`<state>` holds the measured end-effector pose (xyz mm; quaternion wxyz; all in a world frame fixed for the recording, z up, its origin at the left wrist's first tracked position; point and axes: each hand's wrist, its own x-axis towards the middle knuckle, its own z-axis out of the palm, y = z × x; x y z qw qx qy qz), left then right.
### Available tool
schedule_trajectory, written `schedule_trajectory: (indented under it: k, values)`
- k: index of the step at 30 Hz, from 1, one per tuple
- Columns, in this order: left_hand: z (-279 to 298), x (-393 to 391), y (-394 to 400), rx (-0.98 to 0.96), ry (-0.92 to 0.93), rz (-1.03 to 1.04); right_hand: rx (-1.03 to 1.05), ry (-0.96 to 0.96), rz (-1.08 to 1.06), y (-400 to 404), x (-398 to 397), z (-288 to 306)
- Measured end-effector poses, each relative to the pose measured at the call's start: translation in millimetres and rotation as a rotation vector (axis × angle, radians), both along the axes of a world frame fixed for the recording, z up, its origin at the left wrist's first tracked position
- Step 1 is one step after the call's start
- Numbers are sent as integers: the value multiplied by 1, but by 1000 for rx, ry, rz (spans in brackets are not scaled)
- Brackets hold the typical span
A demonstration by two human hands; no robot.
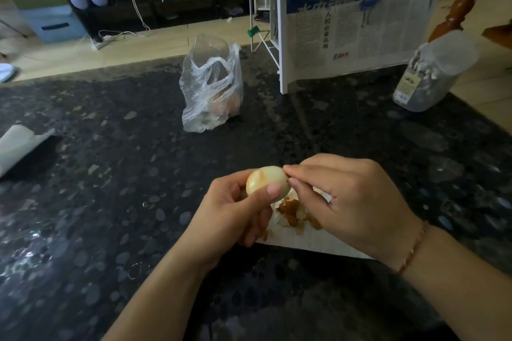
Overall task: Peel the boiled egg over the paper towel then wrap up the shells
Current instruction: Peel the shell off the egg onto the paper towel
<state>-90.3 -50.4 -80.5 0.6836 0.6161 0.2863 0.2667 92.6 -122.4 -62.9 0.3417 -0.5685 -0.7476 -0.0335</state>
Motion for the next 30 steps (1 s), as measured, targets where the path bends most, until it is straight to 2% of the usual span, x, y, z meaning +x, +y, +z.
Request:
schedule_trajectory:
  k: [4, 9, 17, 30]
  values:
    - [1, 1, 0, 2, 20, 22, -8, 33, 3, -1, -1, 1]
    - [4, 1, -2, 39, 54, 29, 8, -39, 10, -1, 1, 0]
    - [5, 1, -2, 45, 82, 44, 2, -49, 12, 0, 1, -1]
    - [2, 1, -1, 83, 85, 33, -80, 289, -74, 2, 3, 10]
